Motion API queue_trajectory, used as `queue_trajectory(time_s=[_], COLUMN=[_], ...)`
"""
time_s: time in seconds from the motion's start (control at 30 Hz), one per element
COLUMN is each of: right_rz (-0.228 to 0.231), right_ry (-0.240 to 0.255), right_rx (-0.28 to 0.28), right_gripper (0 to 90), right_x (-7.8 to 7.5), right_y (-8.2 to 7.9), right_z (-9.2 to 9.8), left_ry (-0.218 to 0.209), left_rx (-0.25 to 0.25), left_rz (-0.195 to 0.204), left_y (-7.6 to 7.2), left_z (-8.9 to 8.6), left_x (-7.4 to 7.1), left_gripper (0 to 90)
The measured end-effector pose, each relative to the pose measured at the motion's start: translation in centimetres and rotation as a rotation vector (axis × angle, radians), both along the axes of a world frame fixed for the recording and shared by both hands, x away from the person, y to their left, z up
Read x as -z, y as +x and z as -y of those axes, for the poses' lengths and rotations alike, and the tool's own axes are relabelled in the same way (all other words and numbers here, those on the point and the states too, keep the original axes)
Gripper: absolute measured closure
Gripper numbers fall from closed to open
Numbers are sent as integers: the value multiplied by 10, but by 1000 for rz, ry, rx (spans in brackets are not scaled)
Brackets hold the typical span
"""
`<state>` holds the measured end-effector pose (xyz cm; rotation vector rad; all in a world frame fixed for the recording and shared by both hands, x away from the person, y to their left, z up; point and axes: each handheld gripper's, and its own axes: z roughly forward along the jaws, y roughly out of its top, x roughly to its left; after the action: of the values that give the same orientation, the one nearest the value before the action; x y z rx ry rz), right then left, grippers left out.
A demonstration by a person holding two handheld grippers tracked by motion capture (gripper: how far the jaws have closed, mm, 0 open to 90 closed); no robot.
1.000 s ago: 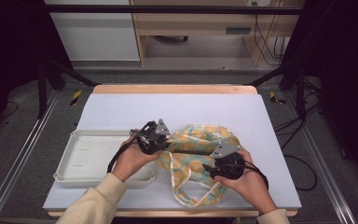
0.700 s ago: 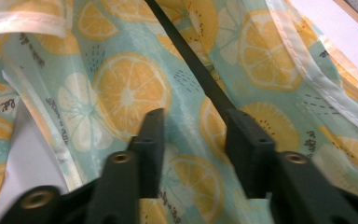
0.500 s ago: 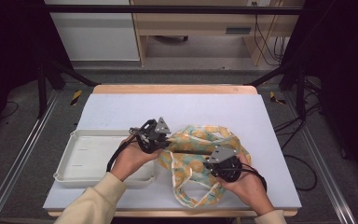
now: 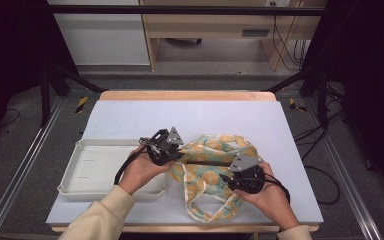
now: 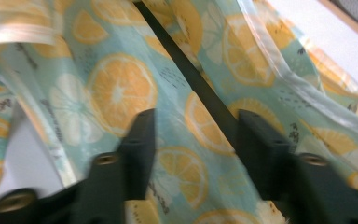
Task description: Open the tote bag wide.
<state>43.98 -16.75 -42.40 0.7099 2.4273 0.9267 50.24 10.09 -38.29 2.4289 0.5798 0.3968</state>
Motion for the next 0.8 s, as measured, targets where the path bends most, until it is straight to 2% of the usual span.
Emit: queue_trajectory(time_s=[0.1,0.27,0.43,0.57,0.7,0.8], right_rz=[-7,-21,-9,6,32,36], right_ry=[-10,-21,-34,-37,-30,-13], right_rx=[-7,-12,-26,-42,-57,-63], right_gripper=[358,360,478,637,863,893], right_x=[4,7,8,7,4,1], right_y=[2,6,5,-1,-9,-11], right_z=[-3,-6,-6,-5,-1,0], left_ry=[-6,-5,-9,-12,-19,-10], left_rx=[-4,5,6,5,4,4], left_rz=[4,-2,-4,-4,-6,-9], left_y=[0,0,-1,-2,-2,-2], left_z=[1,2,1,0,1,3], left_x=[-1,-2,-3,-4,-4,-2], left_gripper=[850,852,854,855,857,860])
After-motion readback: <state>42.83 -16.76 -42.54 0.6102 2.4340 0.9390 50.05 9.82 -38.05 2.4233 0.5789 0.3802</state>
